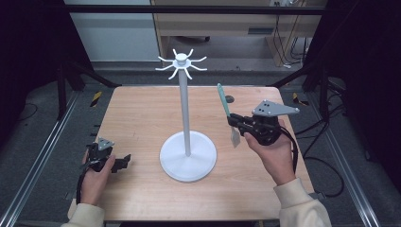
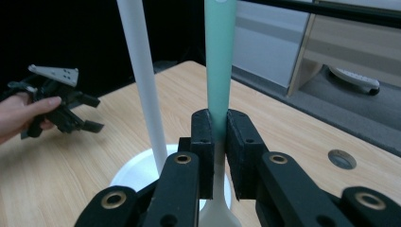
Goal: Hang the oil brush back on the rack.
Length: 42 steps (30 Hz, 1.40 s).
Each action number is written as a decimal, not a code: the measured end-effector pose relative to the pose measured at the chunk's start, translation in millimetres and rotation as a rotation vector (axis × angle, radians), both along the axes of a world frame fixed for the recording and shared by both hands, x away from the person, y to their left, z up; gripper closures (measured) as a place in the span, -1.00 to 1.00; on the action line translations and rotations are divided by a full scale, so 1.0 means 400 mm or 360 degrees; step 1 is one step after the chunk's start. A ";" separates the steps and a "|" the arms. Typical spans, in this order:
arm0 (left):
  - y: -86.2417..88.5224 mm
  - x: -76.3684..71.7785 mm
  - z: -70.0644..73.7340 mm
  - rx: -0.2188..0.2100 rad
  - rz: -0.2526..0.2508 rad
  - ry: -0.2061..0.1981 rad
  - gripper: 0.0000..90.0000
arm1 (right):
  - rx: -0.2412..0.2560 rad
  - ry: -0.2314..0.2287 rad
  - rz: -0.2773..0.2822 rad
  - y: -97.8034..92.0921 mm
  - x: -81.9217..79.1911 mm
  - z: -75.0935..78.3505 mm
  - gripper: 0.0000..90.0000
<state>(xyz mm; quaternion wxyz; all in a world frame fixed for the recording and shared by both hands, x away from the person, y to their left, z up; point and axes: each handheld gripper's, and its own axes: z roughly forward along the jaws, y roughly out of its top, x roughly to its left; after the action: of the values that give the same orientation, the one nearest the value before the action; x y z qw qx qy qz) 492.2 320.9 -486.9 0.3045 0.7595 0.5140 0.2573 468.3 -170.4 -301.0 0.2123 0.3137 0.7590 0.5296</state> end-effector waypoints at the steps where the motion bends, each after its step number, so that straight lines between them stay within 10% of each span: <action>1: 0.000 0.000 0.000 0.0000 0.0000 0.0001 -0.91 | 0.0017 -0.0005 0.0002 0.001 -0.003 0.003 0.82; 42: -0.002 0.002 -0.003 0.0006 -0.0004 0.0010 -0.91 | 0.0196 -0.0157 0.0251 0.034 -0.014 0.117 0.82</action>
<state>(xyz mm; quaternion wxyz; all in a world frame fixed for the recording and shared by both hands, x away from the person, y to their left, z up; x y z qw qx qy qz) 492.9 320.3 -488.1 0.3017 0.7615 0.5137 0.2554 462.6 -156.8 -254.0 0.1873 0.2391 0.7360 0.6051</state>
